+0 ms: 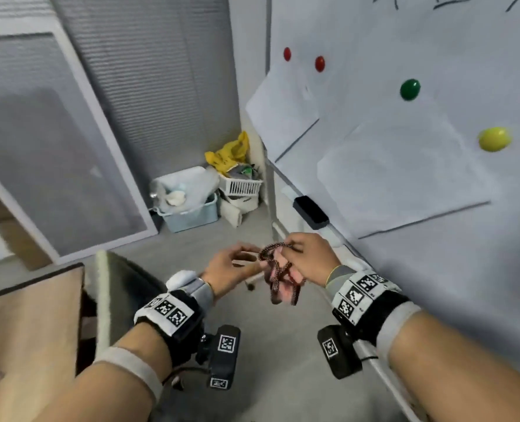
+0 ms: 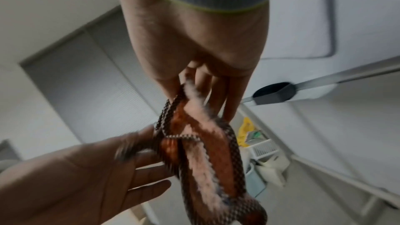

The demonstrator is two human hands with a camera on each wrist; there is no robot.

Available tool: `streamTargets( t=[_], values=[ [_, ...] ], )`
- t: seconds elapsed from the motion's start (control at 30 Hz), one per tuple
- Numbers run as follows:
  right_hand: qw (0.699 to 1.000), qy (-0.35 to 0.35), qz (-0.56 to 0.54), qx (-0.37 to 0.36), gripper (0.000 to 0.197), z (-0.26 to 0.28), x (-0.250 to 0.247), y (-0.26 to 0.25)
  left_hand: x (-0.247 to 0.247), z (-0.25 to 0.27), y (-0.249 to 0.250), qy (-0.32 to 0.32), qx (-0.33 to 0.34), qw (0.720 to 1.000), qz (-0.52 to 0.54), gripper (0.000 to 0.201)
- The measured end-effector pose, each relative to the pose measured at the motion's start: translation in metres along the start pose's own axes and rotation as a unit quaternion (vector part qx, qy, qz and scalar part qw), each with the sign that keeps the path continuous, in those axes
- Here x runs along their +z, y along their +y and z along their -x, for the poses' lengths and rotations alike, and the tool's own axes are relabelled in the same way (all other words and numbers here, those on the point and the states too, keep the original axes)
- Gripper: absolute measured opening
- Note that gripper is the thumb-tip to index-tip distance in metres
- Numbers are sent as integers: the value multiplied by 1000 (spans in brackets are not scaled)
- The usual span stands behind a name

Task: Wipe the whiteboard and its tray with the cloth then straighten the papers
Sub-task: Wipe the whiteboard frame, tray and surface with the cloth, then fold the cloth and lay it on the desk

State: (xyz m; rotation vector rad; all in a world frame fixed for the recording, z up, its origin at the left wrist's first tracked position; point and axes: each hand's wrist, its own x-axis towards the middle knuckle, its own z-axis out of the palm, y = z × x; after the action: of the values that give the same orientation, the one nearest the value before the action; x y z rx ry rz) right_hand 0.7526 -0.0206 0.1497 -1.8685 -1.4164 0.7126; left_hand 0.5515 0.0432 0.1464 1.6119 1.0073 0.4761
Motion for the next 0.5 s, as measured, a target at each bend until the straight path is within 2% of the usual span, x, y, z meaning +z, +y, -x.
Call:
streamTargets(
  t=[0.03,0.13,0.17,0.27,0.37,0.43,0.5],
  values=[
    [999,-40,-9,-21,23,-1,6,-14,-11,16,-1,31,7,999,2,32],
    [988,-118,-29,-93,20,-1,21,-56,-37,58,-4,97,14,994,-45,9],
    [980,-151,-19,-127,19,3,29,-77,-49,80,-6,136,14,990,-42,7],
    [963,-187,37,-192,7,5,44,-117,-74,118,-2,231,1,973,-27,23],
    [936,-234,64,-257,12,15,68,-169,-103,164,-1,301,-12,953,8,22],
    [924,-253,68,-278,18,21,84,-201,-121,190,-2,294,-9,956,15,12],
    [906,-281,71,-309,20,28,106,-233,-138,219,-5,266,-9,964,-4,28]
  ],
)
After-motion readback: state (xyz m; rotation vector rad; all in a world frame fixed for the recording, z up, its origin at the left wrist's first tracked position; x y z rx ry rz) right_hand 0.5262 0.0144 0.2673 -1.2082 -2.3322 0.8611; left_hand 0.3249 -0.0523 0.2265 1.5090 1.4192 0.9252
